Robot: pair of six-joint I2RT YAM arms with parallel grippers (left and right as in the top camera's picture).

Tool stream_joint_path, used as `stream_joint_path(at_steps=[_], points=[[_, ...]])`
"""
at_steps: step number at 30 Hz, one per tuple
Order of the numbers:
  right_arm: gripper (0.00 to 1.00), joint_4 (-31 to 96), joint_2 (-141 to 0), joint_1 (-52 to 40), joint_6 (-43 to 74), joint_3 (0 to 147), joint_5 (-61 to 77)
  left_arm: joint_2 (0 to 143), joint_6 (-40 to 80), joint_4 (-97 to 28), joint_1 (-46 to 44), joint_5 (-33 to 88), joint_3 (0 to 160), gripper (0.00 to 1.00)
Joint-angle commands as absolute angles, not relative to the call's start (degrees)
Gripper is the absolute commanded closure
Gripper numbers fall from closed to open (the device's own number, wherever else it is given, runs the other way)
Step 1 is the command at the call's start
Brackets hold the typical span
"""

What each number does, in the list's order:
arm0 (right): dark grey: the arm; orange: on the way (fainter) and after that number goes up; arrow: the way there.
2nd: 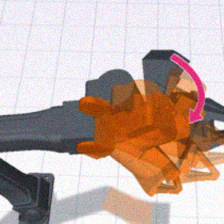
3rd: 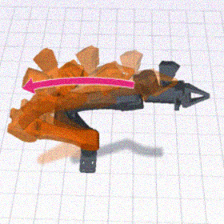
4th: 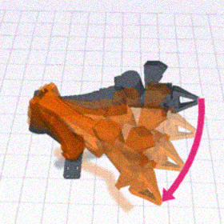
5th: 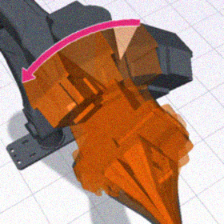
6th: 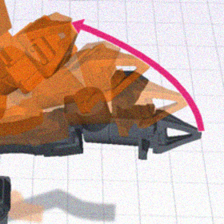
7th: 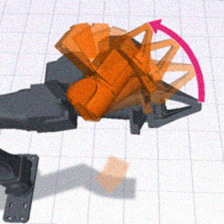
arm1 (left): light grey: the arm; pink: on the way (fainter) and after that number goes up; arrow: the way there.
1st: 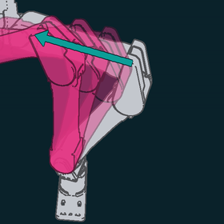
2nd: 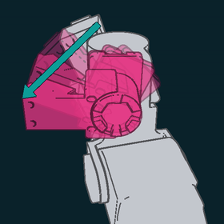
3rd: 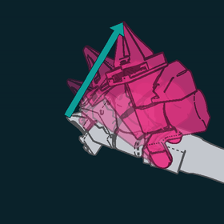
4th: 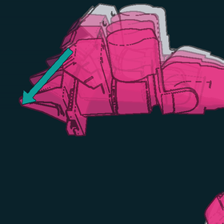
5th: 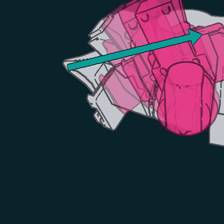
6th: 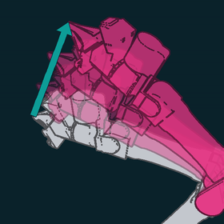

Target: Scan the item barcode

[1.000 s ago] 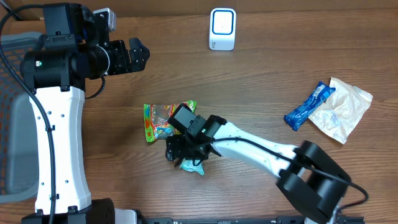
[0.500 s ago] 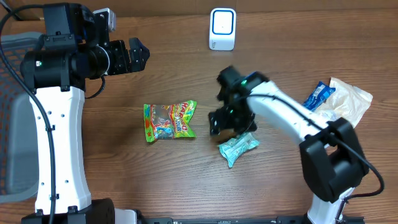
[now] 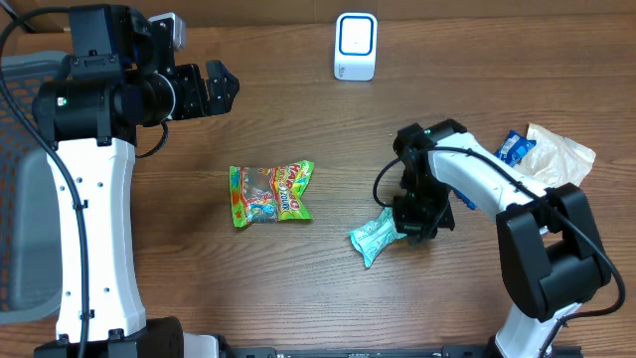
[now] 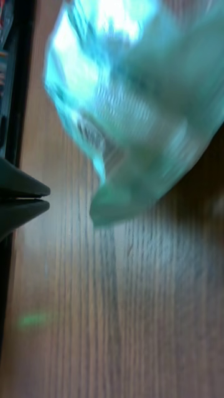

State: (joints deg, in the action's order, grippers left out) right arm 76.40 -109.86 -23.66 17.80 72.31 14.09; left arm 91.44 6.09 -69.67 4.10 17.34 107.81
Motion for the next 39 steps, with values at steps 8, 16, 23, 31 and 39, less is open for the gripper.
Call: stream_joint_path(at_steps=[8, 16, 23, 31, 39], points=[[0.96, 53.49, -108.57, -24.14, 18.98, 67.7, 13.28, 91.61, 6.87, -69.69, 3.73, 17.39, 107.74, 0.0], [0.85, 47.22, -108.53, -23.14, 10.37, 81.01, 13.65, 91.61, 6.87, -69.67, 3.73, 17.39, 107.74, 0.0], [0.0, 76.62, -108.55, -22.7, 19.18, 91.96, 21.12, 91.61, 6.85, -69.67, 3.73, 17.39, 107.74, 0.0], [0.09, 71.26, -108.55, -32.97, 22.68, 75.0, 22.98, 91.61, 6.85, -69.67, 3.73, 17.39, 107.74, 0.0], [0.09, 69.34, -108.55, -38.83, 36.82, 69.8, 2.35, 91.61, 6.87, -69.67, 3.73, 17.39, 107.74, 0.01]])
